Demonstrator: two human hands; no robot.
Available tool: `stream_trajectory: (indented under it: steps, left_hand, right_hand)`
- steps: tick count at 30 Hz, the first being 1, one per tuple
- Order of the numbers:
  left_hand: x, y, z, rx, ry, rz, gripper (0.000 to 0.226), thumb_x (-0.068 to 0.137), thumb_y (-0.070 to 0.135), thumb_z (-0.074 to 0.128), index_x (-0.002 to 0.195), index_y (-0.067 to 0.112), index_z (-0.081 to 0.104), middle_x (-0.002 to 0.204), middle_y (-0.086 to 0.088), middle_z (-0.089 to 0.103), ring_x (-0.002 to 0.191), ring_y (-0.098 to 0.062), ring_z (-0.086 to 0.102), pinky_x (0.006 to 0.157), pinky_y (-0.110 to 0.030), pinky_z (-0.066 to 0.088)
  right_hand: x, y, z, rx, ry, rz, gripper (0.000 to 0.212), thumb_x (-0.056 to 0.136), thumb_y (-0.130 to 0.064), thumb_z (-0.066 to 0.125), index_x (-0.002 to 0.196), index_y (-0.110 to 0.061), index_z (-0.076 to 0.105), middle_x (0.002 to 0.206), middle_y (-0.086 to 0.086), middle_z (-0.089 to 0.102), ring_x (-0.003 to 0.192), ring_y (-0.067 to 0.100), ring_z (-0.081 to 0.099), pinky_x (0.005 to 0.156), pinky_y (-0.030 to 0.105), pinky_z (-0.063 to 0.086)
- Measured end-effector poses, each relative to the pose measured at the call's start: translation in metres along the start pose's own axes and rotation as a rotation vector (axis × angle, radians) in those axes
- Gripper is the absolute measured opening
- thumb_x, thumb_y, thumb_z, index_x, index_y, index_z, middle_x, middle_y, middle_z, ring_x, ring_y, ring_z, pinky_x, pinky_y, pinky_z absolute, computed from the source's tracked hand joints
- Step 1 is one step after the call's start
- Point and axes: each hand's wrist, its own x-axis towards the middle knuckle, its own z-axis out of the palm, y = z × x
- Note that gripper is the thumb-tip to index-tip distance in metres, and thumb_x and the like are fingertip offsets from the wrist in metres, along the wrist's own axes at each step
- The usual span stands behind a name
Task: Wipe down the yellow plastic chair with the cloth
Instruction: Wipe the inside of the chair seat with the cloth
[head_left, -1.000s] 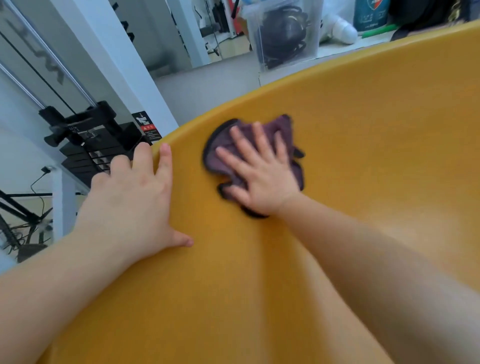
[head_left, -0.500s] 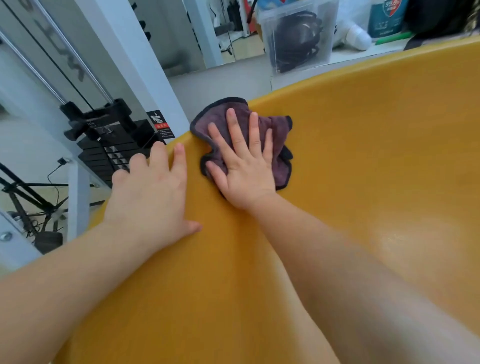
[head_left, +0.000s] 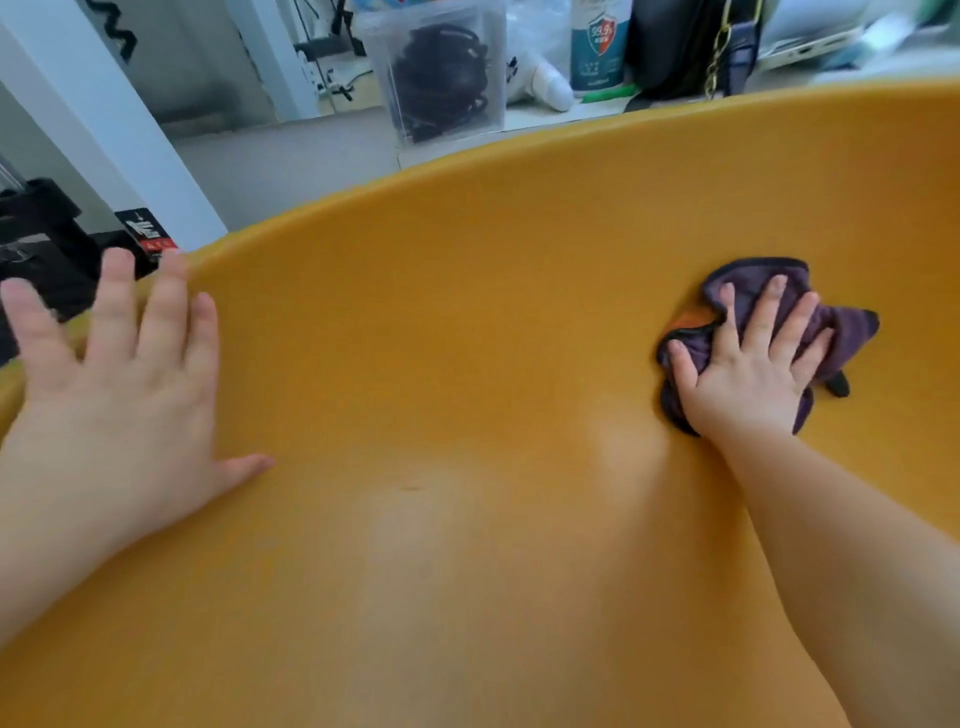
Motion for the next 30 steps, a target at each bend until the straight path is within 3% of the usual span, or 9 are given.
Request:
stream_trajectory:
  steps: [2,5,9,12,17,20,23,27,30]
  left_hand:
    - [0.000,0.028,-0.016,0.049,-0.092,0.112,0.151,0.044,0.090,0.063,0.156,-0.001,0.019,0.165,-0.023,-0.010,0.151,-0.046,-0.012,0.109,-0.078,0.008]
    - [0.008,0.094,-0.031,-0.008,-0.175,0.260,0.134,0.066,0.095,0.038,0.157,0.011,-0.014,0.164,-0.018,-0.024,0.150,-0.045,-0.016,0.114,-0.072,-0.001]
    - [0.031,0.182,-0.040,-0.149,-0.277,0.416,0.140,0.062,0.092,0.055,0.159,0.016,-0.012,0.165,-0.014,-0.022,0.151,-0.043,-0.013,0.117,-0.069,0.000]
    - [0.034,0.230,-0.041,-0.153,-0.397,0.475,0.159,0.047,0.088,0.071,0.158,0.015,-0.017,0.160,-0.019,-0.032,0.149,-0.046,-0.019,0.116,-0.070,0.003]
    - [0.031,0.267,-0.040,-0.010,-0.617,0.472,0.180,0.035,0.070,0.091,0.147,0.003,-0.032,0.144,-0.035,-0.047,0.138,-0.063,-0.026,0.112,-0.075,0.013]
    - [0.029,0.272,-0.036,-0.015,-0.665,0.470,0.181,0.036,0.066,0.093,0.142,0.000,-0.038,0.139,-0.034,-0.052,0.134,-0.064,-0.032,0.112,-0.074,0.018]
    - [0.029,0.274,-0.037,-0.026,-0.700,0.472,0.179,0.037,0.065,0.093,0.133,-0.001,-0.042,0.137,-0.033,-0.055,0.133,-0.064,-0.034,0.110,-0.067,0.032]
    - [0.029,0.277,-0.036,-0.014,-0.715,0.490,0.179,0.036,0.063,0.094,0.133,-0.004,-0.041,0.136,-0.035,-0.054,0.133,-0.066,-0.032,0.107,-0.062,0.041]
    - [0.028,0.274,-0.035,-0.005,-0.712,0.526,0.179,0.035,0.065,0.093,0.131,-0.002,-0.043,0.134,-0.034,-0.056,0.133,-0.065,-0.033,0.106,-0.062,0.042]
  right_hand:
    - [-0.014,0.005,0.003,-0.053,-0.064,-0.018,0.086,0.093,-0.073,0.022,0.163,-0.025,0.014,0.170,0.013,-0.008,0.154,0.041,-0.013,0.122,0.063,-0.003]
    - [-0.052,0.008,0.005,-0.146,-0.195,-0.158,0.085,0.091,-0.078,0.007,0.162,-0.033,-0.002,0.170,0.008,-0.016,0.154,0.039,-0.020,0.121,0.058,-0.010]
    - [-0.108,0.032,-0.010,-0.161,-0.376,-0.535,0.080,0.089,-0.082,-0.001,0.159,-0.044,-0.002,0.169,-0.002,-0.014,0.154,0.031,-0.023,0.123,0.053,-0.010]
    - [-0.113,0.076,-0.025,-0.206,-0.398,-0.647,0.077,0.090,-0.085,0.009,0.158,-0.049,0.008,0.170,-0.005,-0.003,0.156,0.028,-0.014,0.123,0.053,-0.006]
    - [-0.003,0.145,-0.068,-0.444,-0.037,-0.399,0.085,0.087,-0.078,0.023,0.159,-0.033,0.033,0.170,0.010,0.012,0.157,0.037,-0.001,0.123,0.056,-0.006]
    - [0.071,0.138,-0.109,-0.417,0.165,-0.243,0.083,0.091,-0.071,0.035,0.162,-0.031,0.022,0.171,0.011,-0.002,0.155,0.039,-0.012,0.123,0.060,-0.007]
    - [0.103,0.078,-0.107,-0.248,0.286,-0.103,0.082,0.094,-0.064,0.041,0.162,-0.028,0.014,0.171,0.012,-0.005,0.154,0.048,-0.006,0.120,0.067,-0.005]
    - [0.086,-0.017,-0.047,0.006,0.267,-0.174,0.075,0.099,-0.059,0.034,0.163,-0.026,0.014,0.172,0.005,0.001,0.155,0.045,-0.004,0.118,0.070,0.001]
    - [0.042,-0.052,-0.004,0.070,0.187,-0.421,0.072,0.100,-0.059,0.036,0.162,-0.028,0.018,0.172,0.002,0.005,0.156,0.042,-0.004,0.120,0.067,0.001]
